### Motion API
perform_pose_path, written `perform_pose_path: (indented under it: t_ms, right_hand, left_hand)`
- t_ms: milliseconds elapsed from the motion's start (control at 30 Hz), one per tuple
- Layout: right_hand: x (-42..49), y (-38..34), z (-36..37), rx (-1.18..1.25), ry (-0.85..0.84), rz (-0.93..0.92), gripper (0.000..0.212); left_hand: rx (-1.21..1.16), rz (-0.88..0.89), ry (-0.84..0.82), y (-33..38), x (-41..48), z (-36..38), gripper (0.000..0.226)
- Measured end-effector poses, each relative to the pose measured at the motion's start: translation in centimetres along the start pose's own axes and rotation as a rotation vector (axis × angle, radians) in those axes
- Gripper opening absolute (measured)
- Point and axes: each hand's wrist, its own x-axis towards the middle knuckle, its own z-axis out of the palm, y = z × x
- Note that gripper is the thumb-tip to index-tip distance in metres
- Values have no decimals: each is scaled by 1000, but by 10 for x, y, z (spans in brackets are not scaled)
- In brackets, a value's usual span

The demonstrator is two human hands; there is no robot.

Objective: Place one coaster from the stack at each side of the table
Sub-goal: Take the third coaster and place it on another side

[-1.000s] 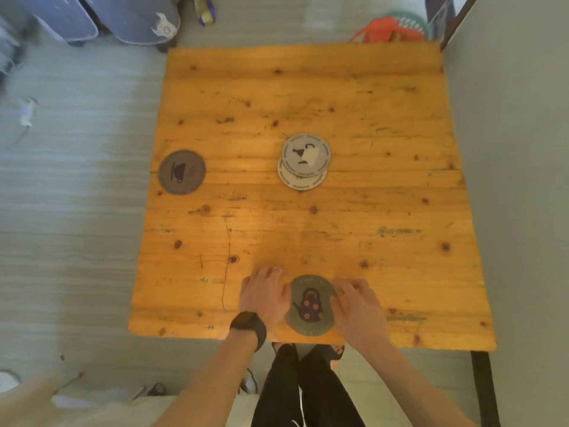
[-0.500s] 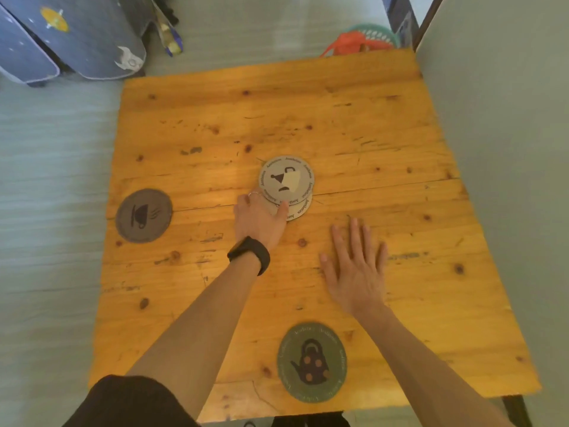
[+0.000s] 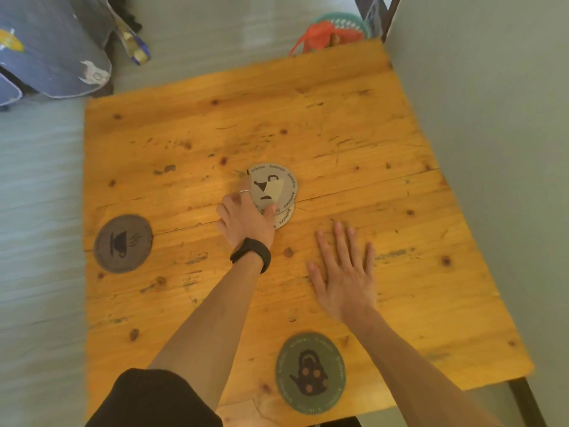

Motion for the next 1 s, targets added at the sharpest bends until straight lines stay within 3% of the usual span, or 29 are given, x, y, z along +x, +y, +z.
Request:
perform_pose_path:
  t_ms: [100,267,433,500,567,633,700,867,1000]
  right_hand:
    - [1,0,2,-22,11,3,67]
    - [2,-1,-4,-22,-35,5,67]
    - [11,4,-48,61,-380,-11,66]
    - [12,6,-80,277,-564,91,59]
    - [0,9,-112,674,-639,361,52]
    - [-32,11,-141,1095,-607,643,54]
    - [-76,18,-165,1301,-550,753,52]
    - [-195,38,-185,1267,-342,831,41]
    - [-255,56,-194,1248,-225,880,18]
  left_hand:
    - [-55,119,-21,4,-2,0,60]
    - [-540,66,-58,9,2,-18,55]
    - [-796,-33,-330,0,-19,-65,56]
    - [-907,-86,-493,-7,-39,-84,56]
    - [-912,-114,-643,-14,-65,-99,58]
    - [-892,-146,-793,-20,-98,-111,62]
    - [-870,-164,-949,-24,-135,-120,62]
    - [-738,-132,-1184,-24,-225,-129,57]
    - [-707,-162,-1186,-5,-276,-119,51]
